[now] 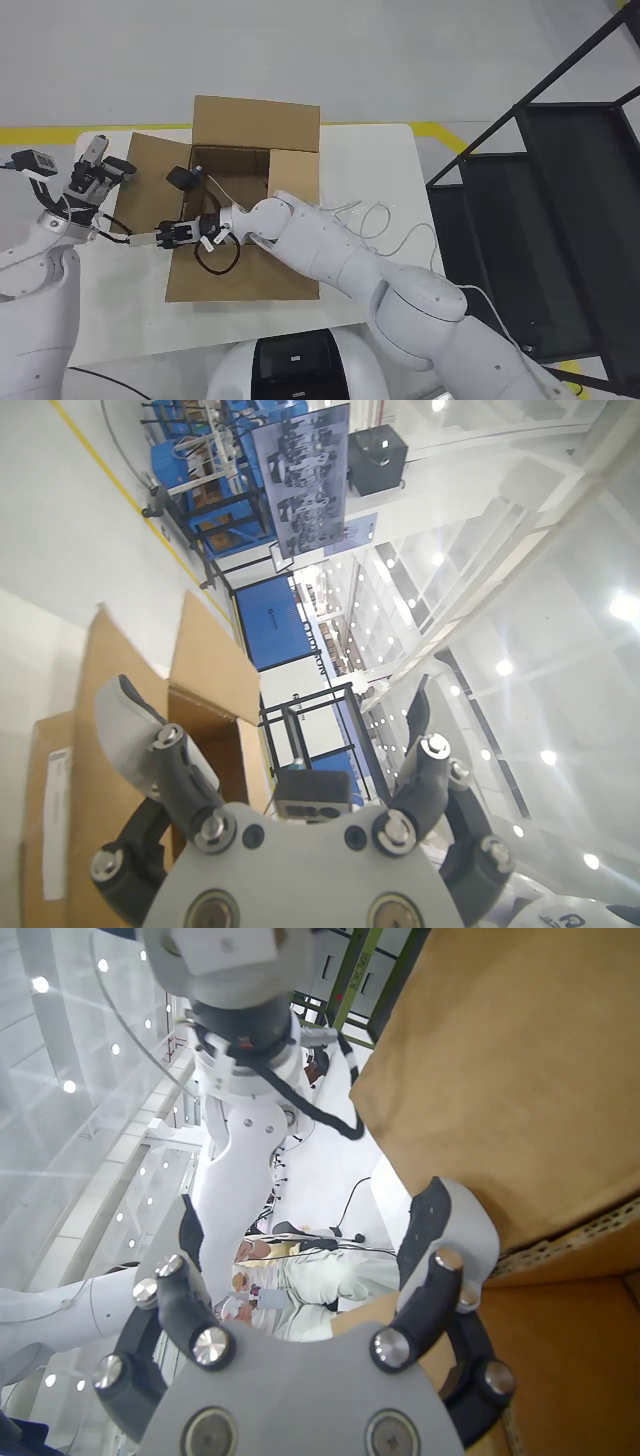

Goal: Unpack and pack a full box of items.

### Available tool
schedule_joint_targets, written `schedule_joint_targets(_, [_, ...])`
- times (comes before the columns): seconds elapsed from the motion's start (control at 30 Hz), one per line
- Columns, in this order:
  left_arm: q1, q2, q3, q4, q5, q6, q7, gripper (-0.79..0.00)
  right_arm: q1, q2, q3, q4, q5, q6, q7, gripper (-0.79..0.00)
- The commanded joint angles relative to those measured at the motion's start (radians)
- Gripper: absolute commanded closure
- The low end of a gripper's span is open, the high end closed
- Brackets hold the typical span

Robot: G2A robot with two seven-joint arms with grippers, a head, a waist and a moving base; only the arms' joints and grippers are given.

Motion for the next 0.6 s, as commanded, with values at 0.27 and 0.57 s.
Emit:
schedule_joint_targets(0.27, [-0.013, 0.003, 0.058, 0.108, 0.13, 0.07, -0.015, -0.785, 0.094, 0.055, 0.11, 0.01, -0.092, -0.093, -0.119, -0.785])
schedule_joint_targets(0.57, [0.009, -0.012, 0.143, 0.076, 0.075, 0.097, -0.065, -0.785, 0.057, 0.17, 0.232, -0.161, -0.29, 0.0, -0.234, -0.785])
